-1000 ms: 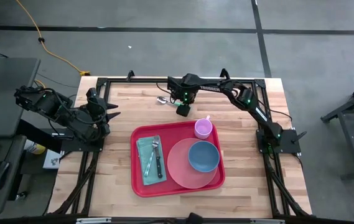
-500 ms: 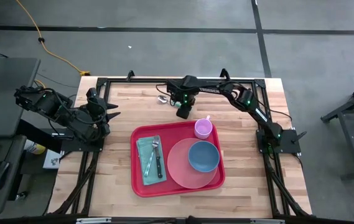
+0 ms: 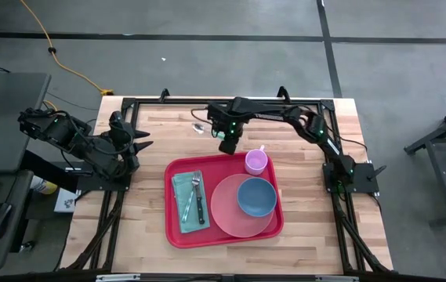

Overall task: Set up tray
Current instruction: Put the blue spoon on the blue napkin to the left of the blue fork

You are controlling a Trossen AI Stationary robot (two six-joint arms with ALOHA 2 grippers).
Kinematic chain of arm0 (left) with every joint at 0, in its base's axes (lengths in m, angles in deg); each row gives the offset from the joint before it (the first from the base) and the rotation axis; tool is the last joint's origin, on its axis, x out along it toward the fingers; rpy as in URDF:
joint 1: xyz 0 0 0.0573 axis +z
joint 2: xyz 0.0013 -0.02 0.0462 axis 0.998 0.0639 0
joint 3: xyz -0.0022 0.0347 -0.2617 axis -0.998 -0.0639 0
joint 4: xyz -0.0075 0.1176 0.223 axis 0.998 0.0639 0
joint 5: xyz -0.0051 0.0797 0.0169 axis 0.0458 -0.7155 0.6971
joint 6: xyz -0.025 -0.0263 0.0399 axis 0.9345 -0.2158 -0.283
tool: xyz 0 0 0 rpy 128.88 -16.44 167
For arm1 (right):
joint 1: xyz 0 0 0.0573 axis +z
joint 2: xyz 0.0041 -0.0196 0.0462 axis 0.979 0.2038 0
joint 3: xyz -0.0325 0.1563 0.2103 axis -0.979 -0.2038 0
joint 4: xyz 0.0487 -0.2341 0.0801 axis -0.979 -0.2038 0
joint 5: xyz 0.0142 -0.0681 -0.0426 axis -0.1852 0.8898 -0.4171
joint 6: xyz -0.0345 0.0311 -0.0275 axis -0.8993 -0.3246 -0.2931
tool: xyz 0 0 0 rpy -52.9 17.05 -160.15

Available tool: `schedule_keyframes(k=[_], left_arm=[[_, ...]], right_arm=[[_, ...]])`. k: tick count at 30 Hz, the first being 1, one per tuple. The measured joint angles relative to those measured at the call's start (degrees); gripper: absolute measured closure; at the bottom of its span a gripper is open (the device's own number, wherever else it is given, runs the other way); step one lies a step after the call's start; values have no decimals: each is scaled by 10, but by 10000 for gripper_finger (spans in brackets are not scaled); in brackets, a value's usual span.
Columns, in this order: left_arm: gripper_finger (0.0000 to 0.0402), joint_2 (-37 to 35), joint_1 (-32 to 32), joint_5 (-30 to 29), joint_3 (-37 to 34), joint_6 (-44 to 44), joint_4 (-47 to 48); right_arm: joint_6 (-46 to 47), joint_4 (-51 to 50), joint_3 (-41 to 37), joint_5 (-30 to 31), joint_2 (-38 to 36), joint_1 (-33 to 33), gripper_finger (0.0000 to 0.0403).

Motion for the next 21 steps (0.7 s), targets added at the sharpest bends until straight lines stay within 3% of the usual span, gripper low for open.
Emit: schedule_keyframes(k=[7, 13, 21], left_arm=[[245, 0, 0, -7, 0, 49, -3], [245, 12, 0, -68, 0, 95, -4], [245, 67, 0, -152, 0, 179, -5]], right_arm=[[19, 5, 1, 67, -80, 21, 363], [42, 13, 3, 104, -141, 38, 363], [117, 19, 3, 191, -167, 45, 363]])
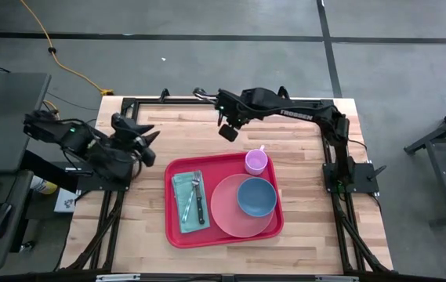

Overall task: Set up tray
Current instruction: Put the blue spoon on the blue napkin to the left of the blue fork

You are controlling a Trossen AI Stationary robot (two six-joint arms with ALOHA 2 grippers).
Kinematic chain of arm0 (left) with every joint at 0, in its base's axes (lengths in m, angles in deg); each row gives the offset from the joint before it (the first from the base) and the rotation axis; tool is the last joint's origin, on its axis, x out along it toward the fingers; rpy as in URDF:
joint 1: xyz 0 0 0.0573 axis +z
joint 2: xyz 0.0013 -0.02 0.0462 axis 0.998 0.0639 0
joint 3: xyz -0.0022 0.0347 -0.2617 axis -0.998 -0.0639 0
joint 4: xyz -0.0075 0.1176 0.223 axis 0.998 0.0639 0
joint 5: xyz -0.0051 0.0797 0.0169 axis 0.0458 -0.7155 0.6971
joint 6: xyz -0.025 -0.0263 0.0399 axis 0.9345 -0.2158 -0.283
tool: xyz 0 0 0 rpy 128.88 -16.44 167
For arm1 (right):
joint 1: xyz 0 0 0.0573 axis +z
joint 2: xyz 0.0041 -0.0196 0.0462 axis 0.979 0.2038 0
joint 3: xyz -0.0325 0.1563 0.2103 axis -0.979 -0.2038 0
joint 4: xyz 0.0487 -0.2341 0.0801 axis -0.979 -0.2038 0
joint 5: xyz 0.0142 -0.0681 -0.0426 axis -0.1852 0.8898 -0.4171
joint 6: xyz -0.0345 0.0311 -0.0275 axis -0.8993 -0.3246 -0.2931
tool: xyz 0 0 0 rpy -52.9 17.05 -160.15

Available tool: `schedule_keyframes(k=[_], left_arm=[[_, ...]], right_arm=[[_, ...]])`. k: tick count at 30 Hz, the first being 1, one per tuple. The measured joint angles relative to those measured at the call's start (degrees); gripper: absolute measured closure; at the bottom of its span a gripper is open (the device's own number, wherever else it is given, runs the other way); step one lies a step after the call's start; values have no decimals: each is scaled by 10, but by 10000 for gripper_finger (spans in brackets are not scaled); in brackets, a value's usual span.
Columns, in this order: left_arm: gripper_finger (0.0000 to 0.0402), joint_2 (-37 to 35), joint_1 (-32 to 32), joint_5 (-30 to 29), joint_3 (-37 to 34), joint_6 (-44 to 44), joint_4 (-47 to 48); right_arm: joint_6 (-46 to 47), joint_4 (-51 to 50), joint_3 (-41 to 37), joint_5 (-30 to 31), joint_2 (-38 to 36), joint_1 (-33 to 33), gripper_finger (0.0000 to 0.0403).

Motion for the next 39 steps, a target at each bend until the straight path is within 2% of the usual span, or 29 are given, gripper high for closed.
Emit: schedule_keyframes(k=[8, 11, 19, 21, 24, 27, 29, 32, 35, 39], left_arm=[[245, 95, 0, -109, 0, 139, -4], [245, 137, 2, -137, 0, 167, -6], [245, 212, 42, -121, 0, 233, -41], [245, 217, 50, -108, 0, 209, -69], [245, 215, 58, -97, 0, 125, -150], [245, 214, 68, -75, 0, -24, -270], [245, 210, 79, -40, 0, -132, -347], [245, 210, 99, 13, 1, -245, -442], [245, 210, 114, 39, 1, -296, -495], [245, 210, 127, 60, 0, -304, -507]], right_arm=[[61, 36, 0, 88, -5, 55, 363], [71, 74, 0, 100, -15, 71, 363], [48, 118, 1, 101, -40, 101, 363], [43, 117, 1, 115, -46, 113, 363], [31, 114, 1, 126, -56, 131, 363], [22, 108, 2, 148, -66, 144, 363], [20, 98, 2, 165, -70, 148, 363], [16, 86, 2, 170, -79, 150, 363], [16, 68, 2, 189, -90, 150, 363], [6, 59, 2, 201, -110, 150, 363]])
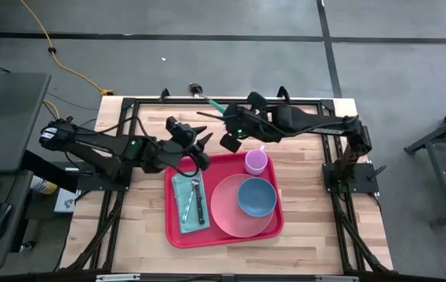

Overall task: Set up tray
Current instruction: Put the blue spoon on the blue napkin to the left of the blue fork

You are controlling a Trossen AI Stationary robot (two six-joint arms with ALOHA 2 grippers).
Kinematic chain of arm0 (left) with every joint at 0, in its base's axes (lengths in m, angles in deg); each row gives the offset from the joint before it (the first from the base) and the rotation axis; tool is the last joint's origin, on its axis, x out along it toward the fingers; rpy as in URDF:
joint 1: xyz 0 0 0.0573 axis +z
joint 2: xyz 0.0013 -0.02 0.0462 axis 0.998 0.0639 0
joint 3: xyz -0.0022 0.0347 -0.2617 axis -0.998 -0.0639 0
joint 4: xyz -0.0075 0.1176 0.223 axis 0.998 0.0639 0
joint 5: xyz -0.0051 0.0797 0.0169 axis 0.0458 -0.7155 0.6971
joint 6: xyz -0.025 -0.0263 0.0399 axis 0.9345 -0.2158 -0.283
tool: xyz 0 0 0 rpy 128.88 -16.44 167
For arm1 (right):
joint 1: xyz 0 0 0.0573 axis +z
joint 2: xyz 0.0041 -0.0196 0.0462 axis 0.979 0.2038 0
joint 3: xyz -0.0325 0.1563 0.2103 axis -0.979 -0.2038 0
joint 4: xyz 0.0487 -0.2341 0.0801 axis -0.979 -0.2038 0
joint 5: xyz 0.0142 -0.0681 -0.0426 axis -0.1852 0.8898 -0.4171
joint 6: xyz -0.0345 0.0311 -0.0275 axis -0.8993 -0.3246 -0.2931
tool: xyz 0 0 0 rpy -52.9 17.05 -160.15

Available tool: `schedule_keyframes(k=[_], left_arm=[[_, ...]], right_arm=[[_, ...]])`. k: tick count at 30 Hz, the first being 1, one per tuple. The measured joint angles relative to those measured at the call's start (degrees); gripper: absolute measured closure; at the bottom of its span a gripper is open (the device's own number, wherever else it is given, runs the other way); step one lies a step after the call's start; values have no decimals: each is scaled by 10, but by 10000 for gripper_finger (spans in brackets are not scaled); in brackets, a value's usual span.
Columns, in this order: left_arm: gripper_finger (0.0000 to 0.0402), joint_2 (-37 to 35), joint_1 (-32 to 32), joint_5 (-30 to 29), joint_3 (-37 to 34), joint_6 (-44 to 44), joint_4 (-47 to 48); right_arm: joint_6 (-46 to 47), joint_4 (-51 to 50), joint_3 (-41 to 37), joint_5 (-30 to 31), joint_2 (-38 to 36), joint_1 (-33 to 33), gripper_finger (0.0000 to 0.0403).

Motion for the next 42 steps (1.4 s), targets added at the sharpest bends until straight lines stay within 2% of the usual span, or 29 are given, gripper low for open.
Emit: schedule_keyframes(k=[5, 9, 11, 19, 29, 34, 42], left_arm=[[245, 0, 27, 44, 0, -23, -56], [245, 1, 58, 140, 0, -116, -185], [245, 8, 71, 162, 1, -142, -238], [245, 17, 84, 133, 0, -132, -227], [245, 30, 112, 117, 0, -139, -285], [245, 33, 139, 177, 0, -145, -325], [245, 48, 152, 200, 0, -151, -358]], right_arm=[[-19, 0, 0, 2, -24, 0, 363], [-34, 0, 0, -1, -33, 0, 363], [-39, -1, 0, 10, -33, 2, 363], [-66, -3, 0, 22, -49, -2, 363], [-96, -11, 0, 20, -70, -13, 363], [-108, -12, 0, 20, -75, -13, 363], [-134, -1, 0, 18, -79, -13, 363]])
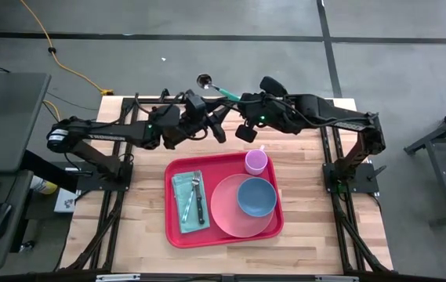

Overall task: Set up tray
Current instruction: Put the blue spoon on the blue napkin to the left of the blue fork

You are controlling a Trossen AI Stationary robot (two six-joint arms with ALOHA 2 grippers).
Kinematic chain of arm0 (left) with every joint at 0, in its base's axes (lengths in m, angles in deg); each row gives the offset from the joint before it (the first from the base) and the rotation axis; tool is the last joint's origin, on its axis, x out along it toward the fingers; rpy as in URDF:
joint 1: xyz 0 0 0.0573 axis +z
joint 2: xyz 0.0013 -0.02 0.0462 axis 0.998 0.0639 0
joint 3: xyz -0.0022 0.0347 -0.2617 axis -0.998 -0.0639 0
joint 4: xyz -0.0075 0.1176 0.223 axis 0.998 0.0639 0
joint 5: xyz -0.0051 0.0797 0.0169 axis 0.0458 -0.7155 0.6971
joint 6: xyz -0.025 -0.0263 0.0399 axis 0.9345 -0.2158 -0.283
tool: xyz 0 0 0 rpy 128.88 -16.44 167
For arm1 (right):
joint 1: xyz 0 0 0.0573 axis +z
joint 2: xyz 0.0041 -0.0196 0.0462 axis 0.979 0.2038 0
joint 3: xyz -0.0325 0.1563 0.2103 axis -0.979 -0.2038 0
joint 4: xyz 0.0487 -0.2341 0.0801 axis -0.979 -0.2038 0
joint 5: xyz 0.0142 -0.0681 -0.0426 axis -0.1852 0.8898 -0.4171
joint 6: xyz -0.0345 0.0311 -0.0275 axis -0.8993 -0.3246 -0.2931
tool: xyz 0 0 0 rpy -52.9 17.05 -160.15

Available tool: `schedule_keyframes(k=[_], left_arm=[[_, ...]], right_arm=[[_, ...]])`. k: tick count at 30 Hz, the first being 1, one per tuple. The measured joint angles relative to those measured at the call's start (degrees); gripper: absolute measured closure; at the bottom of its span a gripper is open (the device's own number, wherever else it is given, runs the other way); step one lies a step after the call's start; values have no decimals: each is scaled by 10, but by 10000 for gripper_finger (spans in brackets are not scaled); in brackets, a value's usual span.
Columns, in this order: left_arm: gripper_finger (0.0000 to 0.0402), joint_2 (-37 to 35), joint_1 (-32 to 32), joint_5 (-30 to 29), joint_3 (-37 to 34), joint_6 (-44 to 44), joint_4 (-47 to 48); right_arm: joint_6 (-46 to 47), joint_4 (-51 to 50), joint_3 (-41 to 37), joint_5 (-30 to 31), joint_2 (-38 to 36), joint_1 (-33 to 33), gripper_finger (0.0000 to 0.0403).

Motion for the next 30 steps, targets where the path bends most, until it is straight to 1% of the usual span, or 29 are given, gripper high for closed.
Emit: schedule_keyframes(k=[3, 8, 14, 19, 23, 26, 30], left_arm=[[245, 10, 6, 4, 1, 0, -27], [245, 20, 11, 10, 1, 0, -38], [245, 21, 11, 8, 0, 0, -30], [245, 21, 11, 6, 0, 0, -28], [245, 21, 11, -7, 0, 0, -28], [245, 21, 11, -23, 0, -3, -28], [245, 21, 20, -36, 0, -4, -28]], right_arm=[[-7, 11, 0, -5, 0, 0, 363], [-16, 11, 0, -4, 0, 0, 363], [-22, -14, -1, 6, 0, -8, 363], [-22, -38, -1, 17, 0, -26, 363], [-29, -37, -1, 25, -3, -34, 363], [-32, -29, -1, 15, -9, -37, 363], [-37, -22, -1, 19, -17, -33, 363]])
